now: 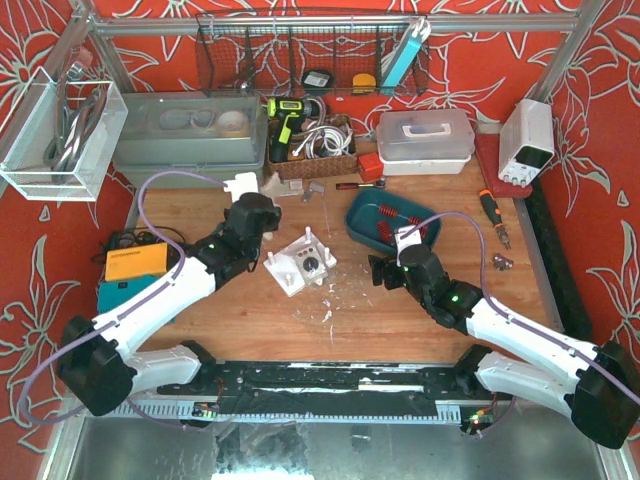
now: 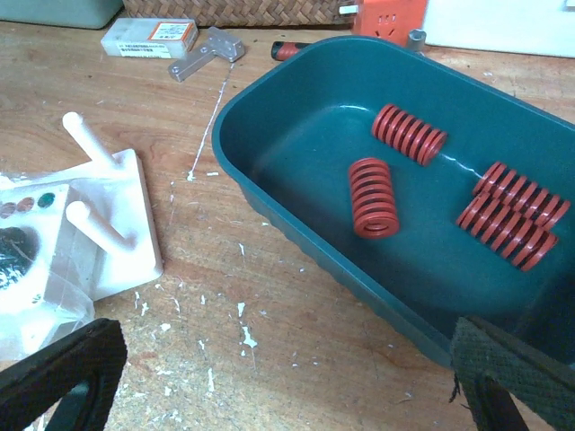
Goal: Install the large spring
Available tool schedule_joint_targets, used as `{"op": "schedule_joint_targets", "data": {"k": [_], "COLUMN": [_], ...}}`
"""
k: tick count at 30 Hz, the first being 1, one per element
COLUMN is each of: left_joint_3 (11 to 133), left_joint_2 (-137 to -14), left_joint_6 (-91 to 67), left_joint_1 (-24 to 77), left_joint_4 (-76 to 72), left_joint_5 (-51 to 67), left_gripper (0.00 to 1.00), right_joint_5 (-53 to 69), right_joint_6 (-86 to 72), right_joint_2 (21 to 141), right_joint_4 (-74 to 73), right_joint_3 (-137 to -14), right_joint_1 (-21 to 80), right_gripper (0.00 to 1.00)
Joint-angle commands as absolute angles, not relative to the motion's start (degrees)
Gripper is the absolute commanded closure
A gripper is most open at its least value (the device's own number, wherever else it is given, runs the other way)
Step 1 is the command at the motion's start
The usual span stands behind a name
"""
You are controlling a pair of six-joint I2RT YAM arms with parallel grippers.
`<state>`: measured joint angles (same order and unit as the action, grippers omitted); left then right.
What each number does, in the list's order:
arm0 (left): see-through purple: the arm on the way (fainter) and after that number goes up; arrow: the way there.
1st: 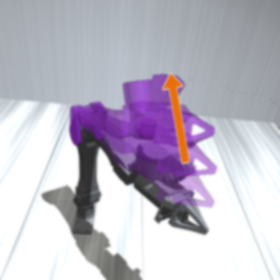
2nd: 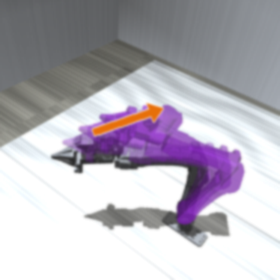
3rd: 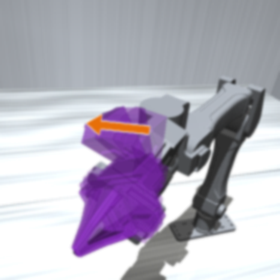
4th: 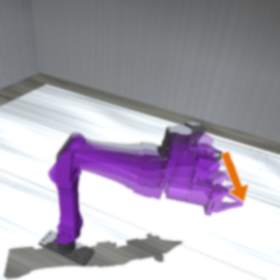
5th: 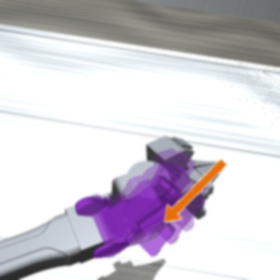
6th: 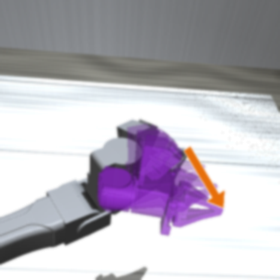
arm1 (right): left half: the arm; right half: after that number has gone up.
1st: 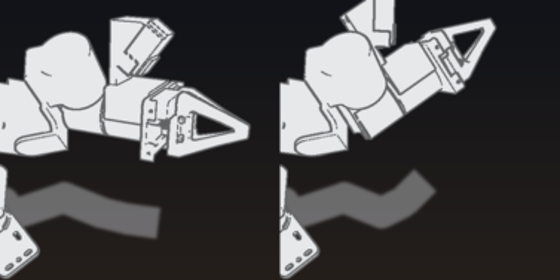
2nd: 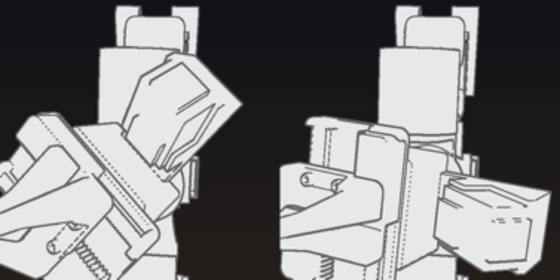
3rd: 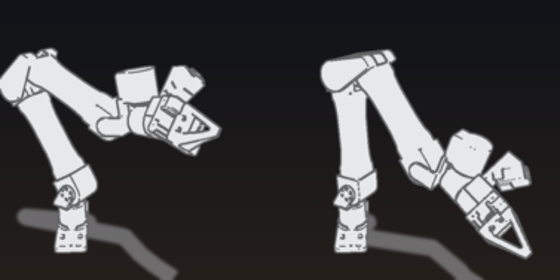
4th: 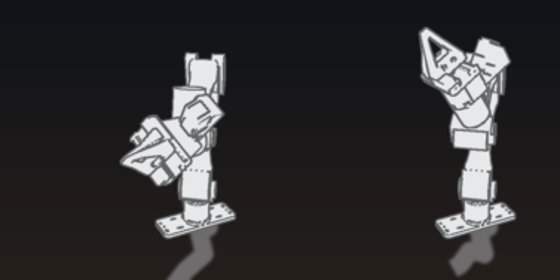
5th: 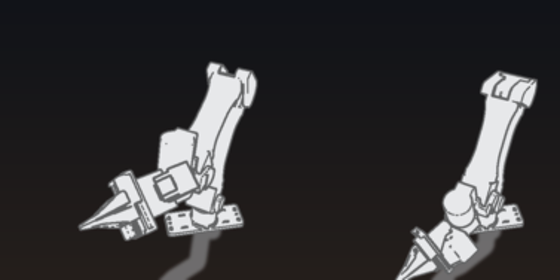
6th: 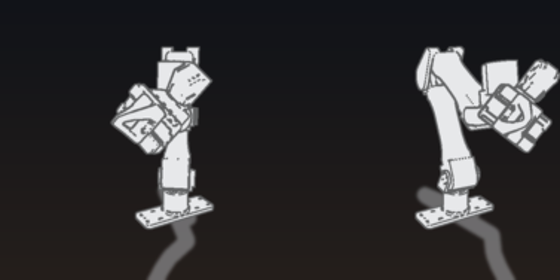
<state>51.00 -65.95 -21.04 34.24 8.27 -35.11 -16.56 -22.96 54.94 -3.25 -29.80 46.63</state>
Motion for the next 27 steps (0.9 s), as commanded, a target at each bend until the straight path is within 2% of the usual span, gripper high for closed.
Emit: {"op": "schedule_joint_targets", "data": {"k": [1,10,17,20,21,23,27], "left_joint_3": [50.6,52.3,56.7,57.2,57.2,57.5,56.3], "left_joint_2": [-68.6,-82.4,-91.0,-91.5,-91.2,-90.5,-87.2], "left_joint_6": [-18.8,-18.7,-19.4,-20.1,-20.0,-20.6,-22.9], "left_joint_1": [27.9,15.9,12.4,12.0,12.0,12.0,12.1], "left_joint_4": [-1.0,-7.2,-5.2,-4.3,-4.2,-2.5,0.4], "left_joint_5": [-39.9,-35.5,-35.3,-34.5,-33.8,-32.7,-27.8], "left_gripper": [1.0,1.0,0.99,0.6,0.5,0.41,0.32], "right_joint_5": [-18.1,-17.2,-16.4,-16.8,-16.8,-16.7,-16.9], "right_joint_6": [-22.6,-22.8,-22.9,-22.9,-22.9,-22.7,-22.7], "right_joint_2": [54.3,55.4,56.1,56.1,56.1,56.2,56.3], "right_joint_4": [-4.3,-4.8,-5.2,-5.2,-5.4,-5.8,-5.9], "right_joint_3": [-29.9,-30.7,-31.3,-31.3,-31.3,-31.5,-31.5], "right_joint_1": [47.0,47.0,47.1,47.1,47.1,47.1,47.1], "right_gripper": [0.01,0.01,0.01,0.01,0.01,0.01,0.01]}}
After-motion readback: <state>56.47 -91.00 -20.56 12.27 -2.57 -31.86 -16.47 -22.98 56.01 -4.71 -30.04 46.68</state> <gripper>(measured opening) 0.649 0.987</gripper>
